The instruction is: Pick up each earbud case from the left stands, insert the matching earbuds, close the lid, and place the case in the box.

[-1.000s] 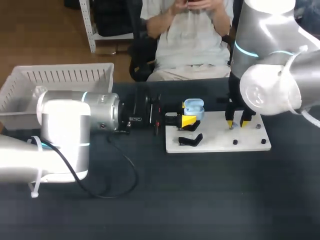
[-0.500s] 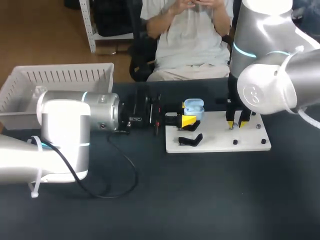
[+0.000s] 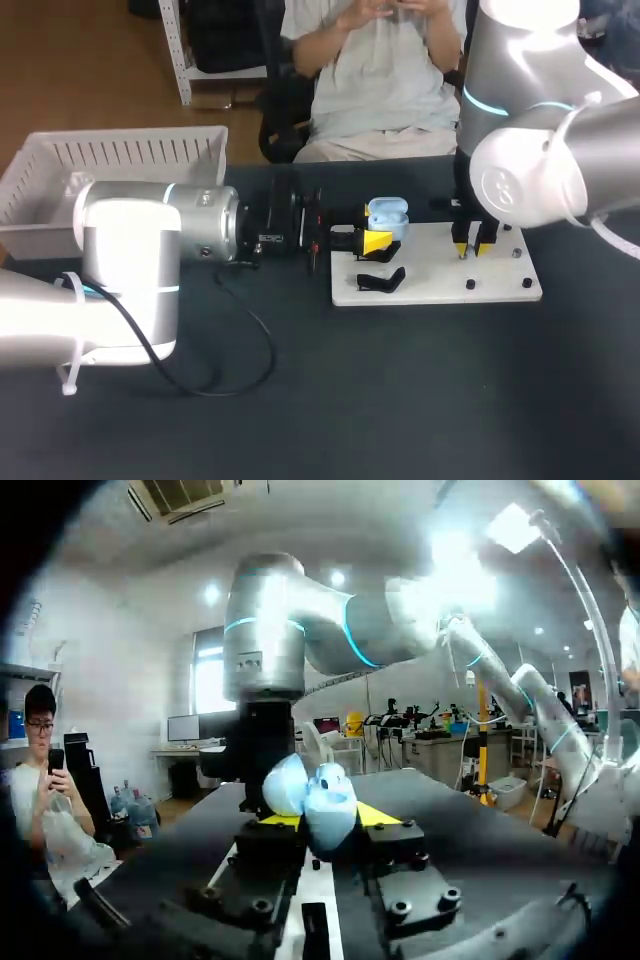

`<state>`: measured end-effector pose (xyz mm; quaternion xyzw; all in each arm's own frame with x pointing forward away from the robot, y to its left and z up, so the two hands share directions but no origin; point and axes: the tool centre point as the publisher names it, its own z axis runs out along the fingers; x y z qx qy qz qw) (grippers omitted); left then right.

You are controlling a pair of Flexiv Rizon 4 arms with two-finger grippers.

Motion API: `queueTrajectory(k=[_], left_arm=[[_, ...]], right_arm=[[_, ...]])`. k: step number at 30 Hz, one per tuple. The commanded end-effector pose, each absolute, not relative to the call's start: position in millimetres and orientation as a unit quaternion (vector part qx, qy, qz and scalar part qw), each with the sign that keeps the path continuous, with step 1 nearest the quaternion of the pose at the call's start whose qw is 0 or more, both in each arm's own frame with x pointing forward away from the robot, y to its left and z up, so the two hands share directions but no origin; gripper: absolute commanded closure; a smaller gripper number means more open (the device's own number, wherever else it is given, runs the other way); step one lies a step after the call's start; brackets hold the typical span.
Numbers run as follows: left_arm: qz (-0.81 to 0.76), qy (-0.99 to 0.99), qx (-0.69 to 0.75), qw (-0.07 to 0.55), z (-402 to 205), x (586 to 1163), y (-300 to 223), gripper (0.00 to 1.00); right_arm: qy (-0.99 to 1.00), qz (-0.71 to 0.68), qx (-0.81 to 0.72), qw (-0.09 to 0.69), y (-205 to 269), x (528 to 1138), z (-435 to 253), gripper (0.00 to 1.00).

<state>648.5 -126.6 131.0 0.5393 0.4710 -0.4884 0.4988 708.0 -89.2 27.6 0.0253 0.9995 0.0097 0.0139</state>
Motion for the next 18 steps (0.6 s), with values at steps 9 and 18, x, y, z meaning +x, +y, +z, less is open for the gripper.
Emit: queueTrajectory(k=[9, 18], left_arm=[[-0.488, 0.470, 0.538, 0.501, 130.0, 648.3, -126.9, 1.00], [-0.488, 0.470, 0.538, 0.501, 130.0, 648.3, -126.9, 1.00]], right_arm=[[1.000, 0.000, 0.021, 0.021, -92.0, 701.8, 41.1, 1.00], [0.999, -0.009, -0.001, 0.048, -92.2, 684.4, 75.5, 1.00]])
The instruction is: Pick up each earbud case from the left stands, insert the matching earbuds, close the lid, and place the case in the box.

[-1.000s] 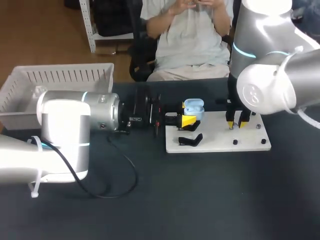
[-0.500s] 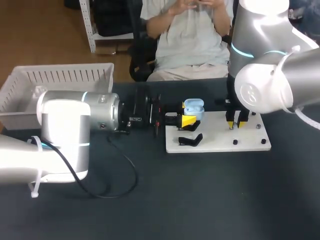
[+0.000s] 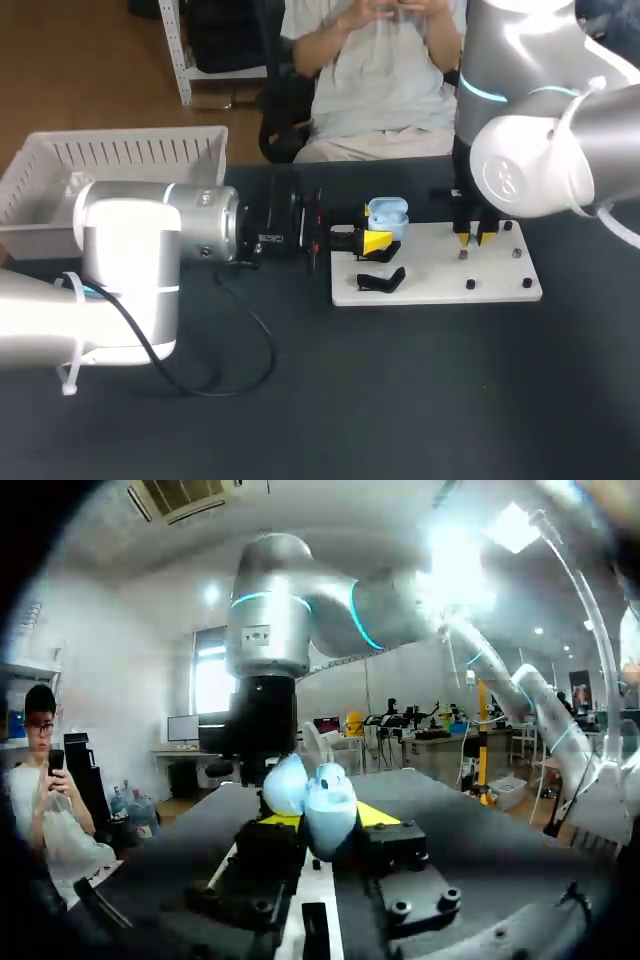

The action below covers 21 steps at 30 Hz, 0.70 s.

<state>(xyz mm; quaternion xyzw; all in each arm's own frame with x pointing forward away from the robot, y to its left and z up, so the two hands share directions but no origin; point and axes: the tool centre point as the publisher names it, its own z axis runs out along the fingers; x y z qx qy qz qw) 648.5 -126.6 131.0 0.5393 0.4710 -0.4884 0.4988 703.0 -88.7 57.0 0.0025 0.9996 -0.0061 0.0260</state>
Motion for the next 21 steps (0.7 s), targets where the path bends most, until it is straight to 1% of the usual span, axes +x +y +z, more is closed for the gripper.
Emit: queueTrajectory(k=[1, 6, 13, 21], left_arm=[[-0.488, 0.470, 0.538, 0.501, 130.0, 648.3, -126.9, 1.00], [-0.488, 0.470, 0.538, 0.501, 130.0, 648.3, -126.9, 1.00], [-0.488, 0.470, 0.538, 0.501, 130.0, 648.3, -126.9, 1.00], [-0.488, 0.470, 0.538, 0.501, 130.0, 648.3, -126.9, 1.00]], right_arm=[[0.999, -0.011, -0.006, 0.051, -91.9, 682.2, 81.3, 1.00], [0.997, -0.029, -0.030, 0.067, -87.7, 671.4, 113.9, 1.00], [0.993, -0.077, -0.070, 0.051, -71.8, 658.2, 158.5, 1.00], [0.986, -0.102, -0.125, 0.036, -38.3, 641.7, 208.0, 1.00]])
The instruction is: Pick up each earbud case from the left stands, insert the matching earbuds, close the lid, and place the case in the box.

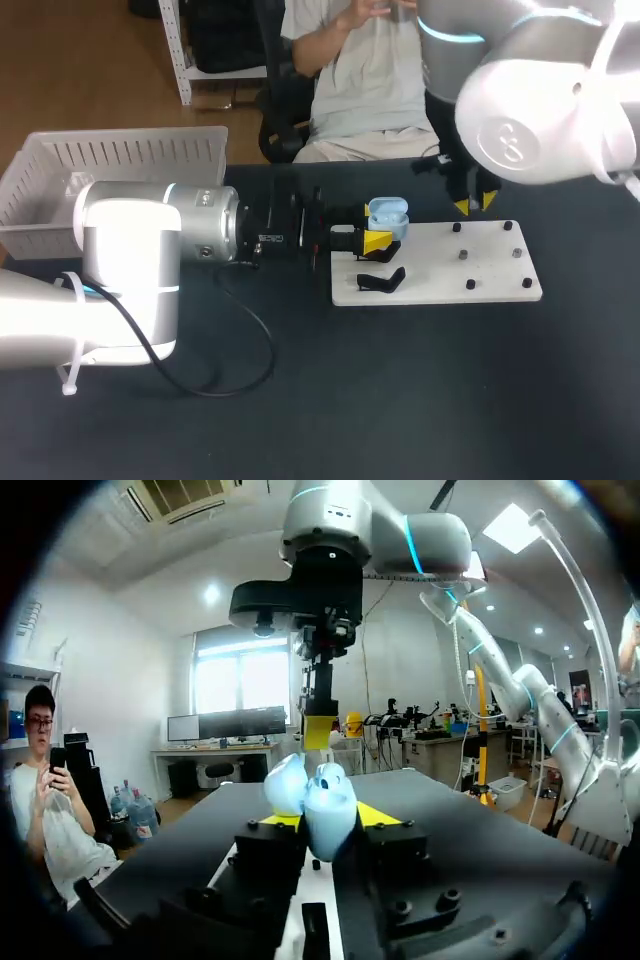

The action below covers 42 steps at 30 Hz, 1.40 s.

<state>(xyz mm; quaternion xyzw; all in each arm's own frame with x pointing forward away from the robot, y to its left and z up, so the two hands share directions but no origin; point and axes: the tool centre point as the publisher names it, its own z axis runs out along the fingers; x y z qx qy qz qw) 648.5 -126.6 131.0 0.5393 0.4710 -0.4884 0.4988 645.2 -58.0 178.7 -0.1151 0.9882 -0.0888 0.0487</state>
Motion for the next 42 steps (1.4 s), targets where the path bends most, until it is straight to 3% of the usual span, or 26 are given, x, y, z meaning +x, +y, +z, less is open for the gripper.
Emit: queueTrajectory(k=[1, 18, 42], left_arm=[[-0.488, 0.470, 0.538, 0.501, 130.0, 648.3, -126.9, 1.00], [-0.488, 0.470, 0.538, 0.501, 130.0, 648.3, -126.9, 1.00], [-0.488, 0.470, 0.538, 0.501, 130.0, 648.3, -126.9, 1.00]], right_arm=[[0.985, -0.101, -0.135, 0.035, -32.7, 640.4, 212.4, 1.00], [0.972, -0.110, -0.209, 0.021, 44.3, 626.1, 228.1, 1.00], [0.972, -0.106, -0.209, 0.005, 52.1, 624.3, 218.9, 1.00]])
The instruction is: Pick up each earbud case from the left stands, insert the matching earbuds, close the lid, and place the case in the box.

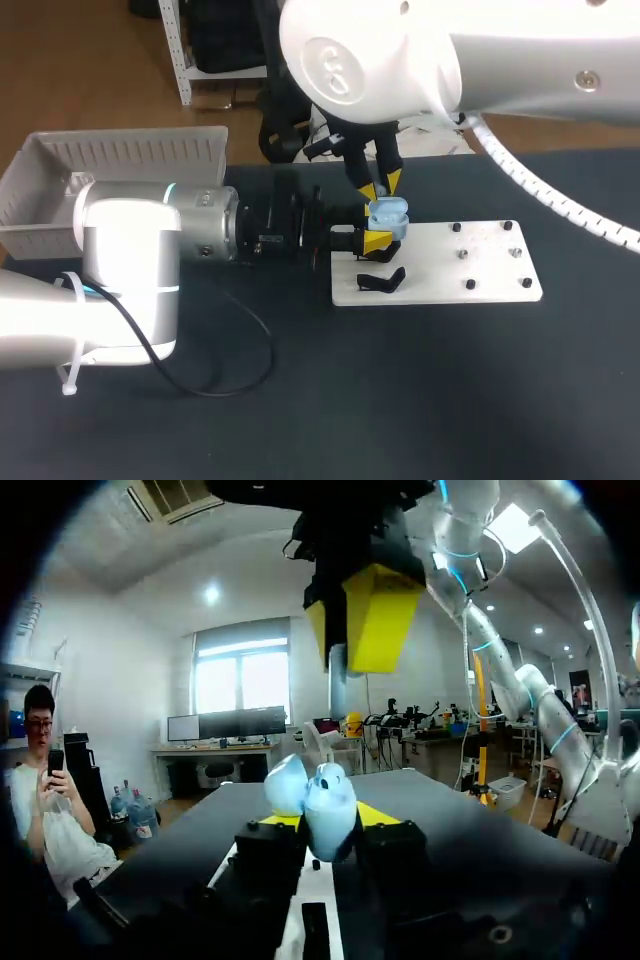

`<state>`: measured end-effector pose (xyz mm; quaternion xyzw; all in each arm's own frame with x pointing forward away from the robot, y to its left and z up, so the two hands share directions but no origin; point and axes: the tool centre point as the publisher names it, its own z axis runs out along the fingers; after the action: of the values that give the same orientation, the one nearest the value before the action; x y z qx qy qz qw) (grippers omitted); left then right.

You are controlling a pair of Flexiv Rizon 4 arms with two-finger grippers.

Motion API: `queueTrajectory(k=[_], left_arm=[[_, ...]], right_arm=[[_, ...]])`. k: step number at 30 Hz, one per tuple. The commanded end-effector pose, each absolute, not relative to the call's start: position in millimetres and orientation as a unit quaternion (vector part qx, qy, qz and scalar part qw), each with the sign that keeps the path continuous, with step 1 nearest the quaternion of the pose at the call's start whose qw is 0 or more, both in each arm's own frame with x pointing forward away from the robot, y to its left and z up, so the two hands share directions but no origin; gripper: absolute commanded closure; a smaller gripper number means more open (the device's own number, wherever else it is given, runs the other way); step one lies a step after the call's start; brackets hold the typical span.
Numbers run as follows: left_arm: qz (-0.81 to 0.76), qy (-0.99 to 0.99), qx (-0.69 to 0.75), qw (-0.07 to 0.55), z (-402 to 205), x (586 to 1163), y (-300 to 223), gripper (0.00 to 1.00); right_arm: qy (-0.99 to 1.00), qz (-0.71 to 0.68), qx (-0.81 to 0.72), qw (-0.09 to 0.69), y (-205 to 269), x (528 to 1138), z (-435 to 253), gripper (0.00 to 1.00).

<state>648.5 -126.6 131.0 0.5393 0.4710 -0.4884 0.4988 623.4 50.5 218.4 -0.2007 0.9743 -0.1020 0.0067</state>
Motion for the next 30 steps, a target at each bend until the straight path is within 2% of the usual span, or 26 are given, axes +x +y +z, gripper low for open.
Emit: queueTrajectory(k=[1, 30], left_arm=[[-0.488, 0.470, 0.538, 0.501, 130.0, 648.3, -126.9, 1.00], [-0.488, 0.470, 0.538, 0.501, 130.0, 648.3, -126.9, 1.00]], right_arm=[[0.969, -0.116, -0.218, 0.004, 53.8, 625.8, 218.8, 1.00], [0.962, -0.106, -0.250, -0.020, 45.7, 624.4, 198.4, 1.00]])
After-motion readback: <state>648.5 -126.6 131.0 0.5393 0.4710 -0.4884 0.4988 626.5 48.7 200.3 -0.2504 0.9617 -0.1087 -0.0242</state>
